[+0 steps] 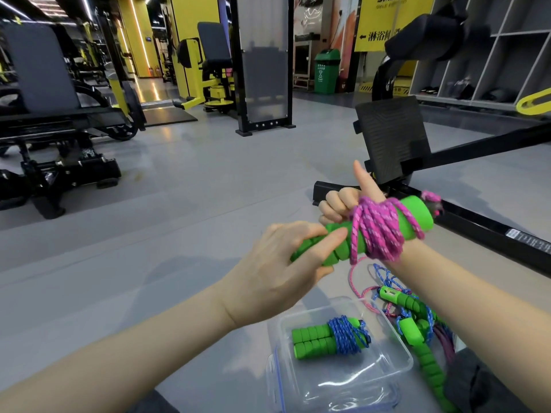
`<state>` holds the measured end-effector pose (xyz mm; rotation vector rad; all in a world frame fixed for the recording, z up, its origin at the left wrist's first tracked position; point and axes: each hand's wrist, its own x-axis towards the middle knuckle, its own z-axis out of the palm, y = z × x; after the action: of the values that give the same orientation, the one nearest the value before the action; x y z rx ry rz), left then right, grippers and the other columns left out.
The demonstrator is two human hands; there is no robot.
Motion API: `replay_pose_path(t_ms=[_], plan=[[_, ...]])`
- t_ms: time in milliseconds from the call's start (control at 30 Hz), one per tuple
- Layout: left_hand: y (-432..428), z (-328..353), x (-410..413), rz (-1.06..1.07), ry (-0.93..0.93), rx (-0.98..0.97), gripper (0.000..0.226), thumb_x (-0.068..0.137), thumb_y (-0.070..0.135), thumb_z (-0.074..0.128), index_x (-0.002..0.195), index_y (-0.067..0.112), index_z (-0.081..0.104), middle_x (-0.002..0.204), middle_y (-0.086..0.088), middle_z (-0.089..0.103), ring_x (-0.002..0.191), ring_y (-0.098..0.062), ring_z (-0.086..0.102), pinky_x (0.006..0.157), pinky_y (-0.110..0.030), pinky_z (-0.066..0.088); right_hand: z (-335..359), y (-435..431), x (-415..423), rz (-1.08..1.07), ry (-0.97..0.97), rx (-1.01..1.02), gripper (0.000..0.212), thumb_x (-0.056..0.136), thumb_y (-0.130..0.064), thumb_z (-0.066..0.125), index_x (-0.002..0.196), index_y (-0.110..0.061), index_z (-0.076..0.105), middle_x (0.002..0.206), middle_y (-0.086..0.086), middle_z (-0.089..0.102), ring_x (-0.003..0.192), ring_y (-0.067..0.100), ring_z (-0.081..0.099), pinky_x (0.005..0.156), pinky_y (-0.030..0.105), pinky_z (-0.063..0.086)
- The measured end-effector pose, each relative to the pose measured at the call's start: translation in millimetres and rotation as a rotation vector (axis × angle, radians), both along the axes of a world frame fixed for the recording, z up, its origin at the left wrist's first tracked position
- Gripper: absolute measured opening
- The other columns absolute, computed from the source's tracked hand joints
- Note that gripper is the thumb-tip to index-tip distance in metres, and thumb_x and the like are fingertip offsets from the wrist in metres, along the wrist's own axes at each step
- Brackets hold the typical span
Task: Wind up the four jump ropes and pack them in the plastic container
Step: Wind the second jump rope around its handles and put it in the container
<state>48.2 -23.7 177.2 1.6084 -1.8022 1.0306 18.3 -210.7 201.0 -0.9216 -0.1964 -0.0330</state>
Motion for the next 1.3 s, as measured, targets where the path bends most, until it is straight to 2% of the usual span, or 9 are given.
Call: replay_pose_path(t_ms=[133,267,433,600,800,900,1033,1200,1300], plan=[[1.2,4.2,14.1,0.132,0.019,-0.111,0.034,0.102,0.027,0.035,0.132,0.01,0.038,0.116,-0.008,0.04,0.101,-0.023,0.049,0.076,-0.04,0.048,-12.3,12.3,-6.2,-0.132,0.133,0.245,0.038,0.091,-0.035,0.047,0.065,-0.011,0.062,0.071,0.006,0.062,0.061,0.014,0.062,0.06,0.024,0.053],[0.4,-1.9,33.4,0.337,0.119,-0.152,0.038,0.098,0.027,0.039,0.134,0.014,0.035,0.113,-0.005,0.039,0.094,-0.022,0.047,0.072,-0.037,0.049,-12.1,32.3,-0.3,-0.176,0.17,0.265,0.075,0.082,-0.071,0.035,0.117,-0.01,0.061,0.112,0.013,0.066,0.102,0.028,0.064,0.087,0.041,0.054],[-3.4,-5.2,36.7,0.432,0.214,-0.152,0.044,0.092,0.028,0.041,0.134,0.016,0.036,0.11,-0.007,0.047,0.082,-0.029,0.059,0.065,-0.035,0.049,-6.8,45.9,0.0,-0.145,0.134,0.329,0.099,0.055,-0.075,0.059,0.125,-0.005,0.055,0.115,0.013,0.065,0.113,0.031,0.059,0.093,0.047,0.049],[-11.8,-18.4,35.1,0.463,0.158,-0.159,0.04,0.094,0.029,0.043,0.132,0.019,0.041,0.112,-0.004,0.047,0.091,-0.026,0.059,0.071,-0.037,0.047,-4.8,49.4,5.6,-0.123,0.037,0.11,0.061,0.058,-0.05,0.08,0.101,-0.014,0.059,0.091,0.008,0.057,0.092,0.023,0.055,0.088,0.038,0.043],[-15.5,-28.8,37.7,0.357,0.172,-0.023,0.053,0.088,0.038,0.049,0.136,0.019,0.038,0.118,-0.004,0.045,0.1,-0.022,0.052,0.079,-0.037,0.051,-11.7,39.0,5.0,-0.222,0.053,-0.008,0.018,0.08,-0.024,0.065,0.09,-0.015,0.052,0.081,0.003,0.052,0.079,0.014,0.056,0.076,0.028,0.052],[-10.3,-39.1,35.0,0.418,0.105,0.189,0.067,0.083,0.049,0.046,0.138,0.012,0.039,0.122,-0.014,0.056,0.108,-0.025,0.054,0.092,-0.047,0.047,-16.3,24.1,1.9,-0.304,0.047,-0.297,0.032,0.07,-0.017,0.072,0.095,-0.015,0.052,0.079,0.003,0.054,0.077,0.016,0.056,0.076,0.031,0.049],[6.2,-80.8,39.0,0.46,-0.088,0.445,0.057,0.078,0.049,0.065,0.117,0.007,0.065,0.115,-0.014,0.063,0.103,-0.028,0.061,0.089,-0.045,0.049,-48.2,-2.6,-17.5,-0.29,0.113,-1.015,0.046,0.066,0.005,0.077,0.095,-0.016,0.049,0.086,0.003,0.055,0.079,0.011,0.054,0.068,0.014,0.047],[15.0,-130.2,45.1,0.418,-0.117,0.645,0.054,0.086,0.047,0.039,0.113,0.008,0.066,0.105,-0.01,0.066,0.094,-0.028,0.062,0.087,-0.042,0.048,-128.2,-22.6,-36.3,0.087,0.297,-1.701,0.073,0.054,-0.013,0.083,0.116,-0.008,0.045,0.1,0.003,0.052,0.086,0.017,0.054,0.069,0.021,0.044],[9.9,-155.9,30.5,0.306,0.029,0.716,0.052,0.087,0.046,0.038,0.114,0.009,0.061,0.097,-0.007,0.066,0.082,-0.025,0.065,0.076,-0.034,0.054,-165.0,-14.4,-39.8,0.206,0.305,-1.825,0.071,0.057,-0.022,0.083,0.117,-0.011,0.046,0.105,0.003,0.048,0.095,0.018,0.049,0.074,0.023,0.037]])
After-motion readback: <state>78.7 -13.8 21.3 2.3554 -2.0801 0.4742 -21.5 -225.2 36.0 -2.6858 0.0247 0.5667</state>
